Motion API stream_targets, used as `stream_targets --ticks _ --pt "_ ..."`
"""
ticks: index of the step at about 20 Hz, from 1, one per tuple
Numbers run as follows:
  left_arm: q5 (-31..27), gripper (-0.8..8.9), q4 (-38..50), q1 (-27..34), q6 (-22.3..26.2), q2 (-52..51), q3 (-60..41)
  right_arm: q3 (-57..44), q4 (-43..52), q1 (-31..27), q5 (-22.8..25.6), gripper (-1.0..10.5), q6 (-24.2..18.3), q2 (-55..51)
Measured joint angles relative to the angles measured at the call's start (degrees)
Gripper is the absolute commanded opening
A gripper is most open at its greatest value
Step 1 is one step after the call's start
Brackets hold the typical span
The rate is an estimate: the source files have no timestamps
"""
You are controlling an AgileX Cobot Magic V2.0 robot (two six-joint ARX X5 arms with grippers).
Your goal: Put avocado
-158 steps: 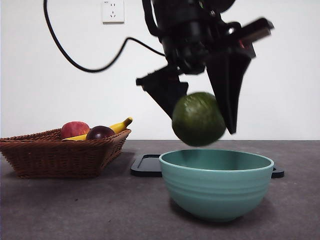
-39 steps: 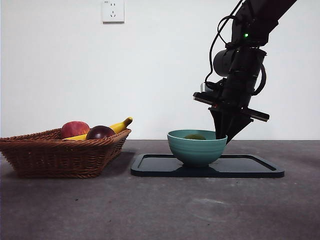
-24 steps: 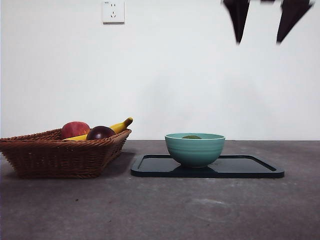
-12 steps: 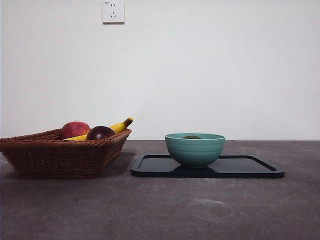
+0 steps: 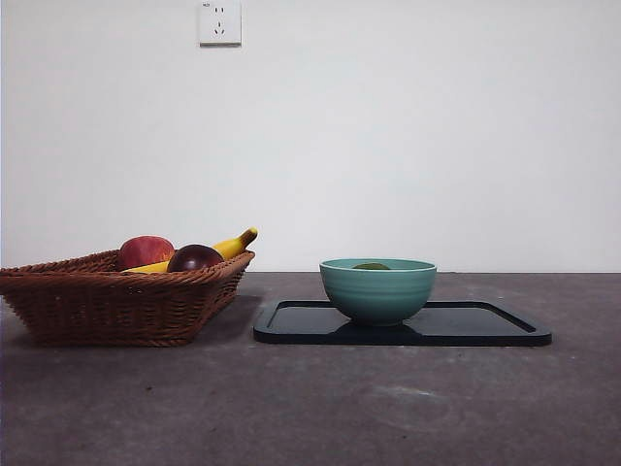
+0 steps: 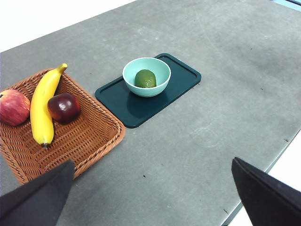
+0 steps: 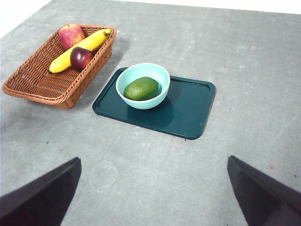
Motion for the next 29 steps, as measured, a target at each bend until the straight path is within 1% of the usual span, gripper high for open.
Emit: stream_targets --ticks 1,2,3,4,17,18,21,22,24,25,27,29 --pt "0.00 4.99 0.00 0.00 0.00 0.00 0.00 0.00 0.02 0.00 0.02 4.8 0.00 0.02" --pt "0.00 3.68 -0.02 0.00 0.00 0.00 0.00 0.00 0.00 0.00 0.02 3.6 0.02 0.02" --pt "0.00 0.61 -0.11 0.00 0.00 0.00 0.00 0.00 -0.07 0.00 0.00 0.6 0.26 0.02" --pt "0.00 0.30 -0.33 0.00 0.00 0.00 0.00 0.00 -0.31 0.02 0.00 0.2 0.26 0.02" --pt "0.00 0.26 -0.44 0.04 -0.24 0.00 0.00 0.00 -0.37 0.04 -0.20 0.3 0.39 0.02" --pt "0.09 0.27 -0.44 0.98 -0.24 0.00 0.00 0.00 -0.37 0.04 -0.17 0.3 0.39 0.02" --pt "1.07 0.27 -0.02 10.16 -0.24 0.28 -0.26 0.00 -0.37 0.04 -0.20 0.3 0.39 0.02" --pt "1.18 0.27 1.18 14.25 -0.20 0.28 -1.36 0.00 -0.37 0.04 -0.20 0.3 0.37 0.02" --pt "1.22 0.27 6.21 22.67 0.94 0.02 -5.66 0.00 -0.37 0.04 -0.20 0.3 0.39 0.02" --pt "1.33 0.27 10.67 26.93 1.95 -0.61 -8.63 0.00 -0.37 0.04 -0.17 0.3 0.39 0.02" --pt "1.40 0.27 22.29 34.62 2.56 -2.60 -15.69 0.00 -0.37 0.04 -0.17 0.3 0.39 0.02" --pt "1.36 0.27 34.23 41.46 1.40 -5.64 -24.02 0.00 -0.35 0.04 -0.20 0.3 0.39 0.02"
